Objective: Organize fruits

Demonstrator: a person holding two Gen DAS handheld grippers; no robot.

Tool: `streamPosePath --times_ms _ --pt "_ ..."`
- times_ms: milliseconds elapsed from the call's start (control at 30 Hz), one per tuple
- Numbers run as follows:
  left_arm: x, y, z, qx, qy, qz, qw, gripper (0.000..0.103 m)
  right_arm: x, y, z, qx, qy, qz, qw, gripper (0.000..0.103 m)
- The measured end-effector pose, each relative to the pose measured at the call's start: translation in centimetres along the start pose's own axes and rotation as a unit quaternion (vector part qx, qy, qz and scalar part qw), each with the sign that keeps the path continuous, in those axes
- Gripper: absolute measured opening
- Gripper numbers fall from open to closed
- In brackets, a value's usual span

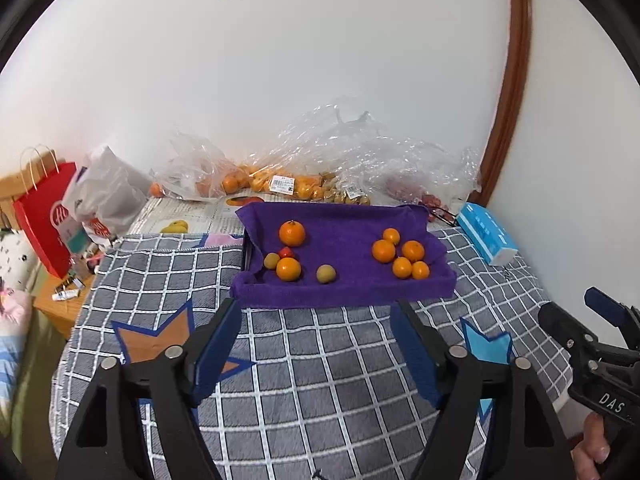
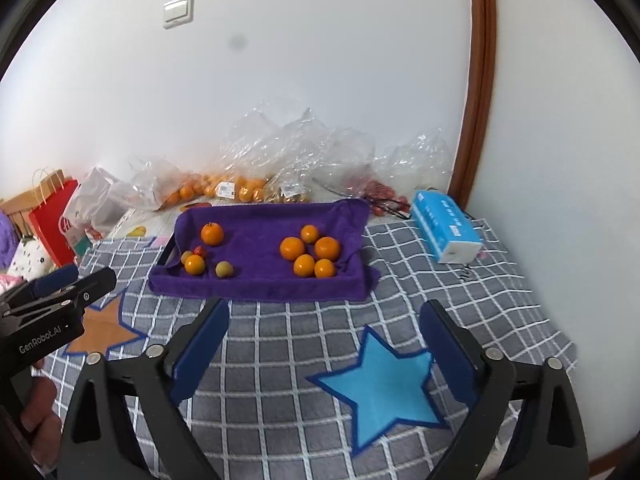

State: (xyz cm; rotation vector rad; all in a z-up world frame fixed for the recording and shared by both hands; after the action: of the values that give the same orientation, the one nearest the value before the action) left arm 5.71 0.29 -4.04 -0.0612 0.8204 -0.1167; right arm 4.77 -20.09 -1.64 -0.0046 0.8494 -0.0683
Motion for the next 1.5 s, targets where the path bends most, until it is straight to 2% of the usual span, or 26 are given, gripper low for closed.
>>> streamPosePath --times_ms 200,833,1500 --pt "-2.7 -1.1 -0.6 0.017 -0.026 0.023 0.9992 0.087 -1.5 -0.7 -1.6 0.004 0.006 -0.009 1.000 0.098" --pt "-3.7 -1.5 -0.6 0.022 -0.028 0.031 0.9989 0.088 -2.9 -2.2 -2.3 0.028 0.002 -0.011 1.000 0.098" --pt "-3.7 -1.4 -0.5 0.019 -0.028 0.034 0.9989 0.088 -4.0 -2.1 -1.8 0.030 -0.013 -0.015 0.999 0.098"
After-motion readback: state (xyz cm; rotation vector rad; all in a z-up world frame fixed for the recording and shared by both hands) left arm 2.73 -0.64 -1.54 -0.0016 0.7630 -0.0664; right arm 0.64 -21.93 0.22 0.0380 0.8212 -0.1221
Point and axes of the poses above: each gripper's, at about its wrist camera, not at the fingertips, and x roughly the way its jaws point, y to its left, z to its top, the point moved 5 cm from there along x, roughly the way its jaws point, and after that the axes turned 9 degrees about y, right-handed, at the moved point
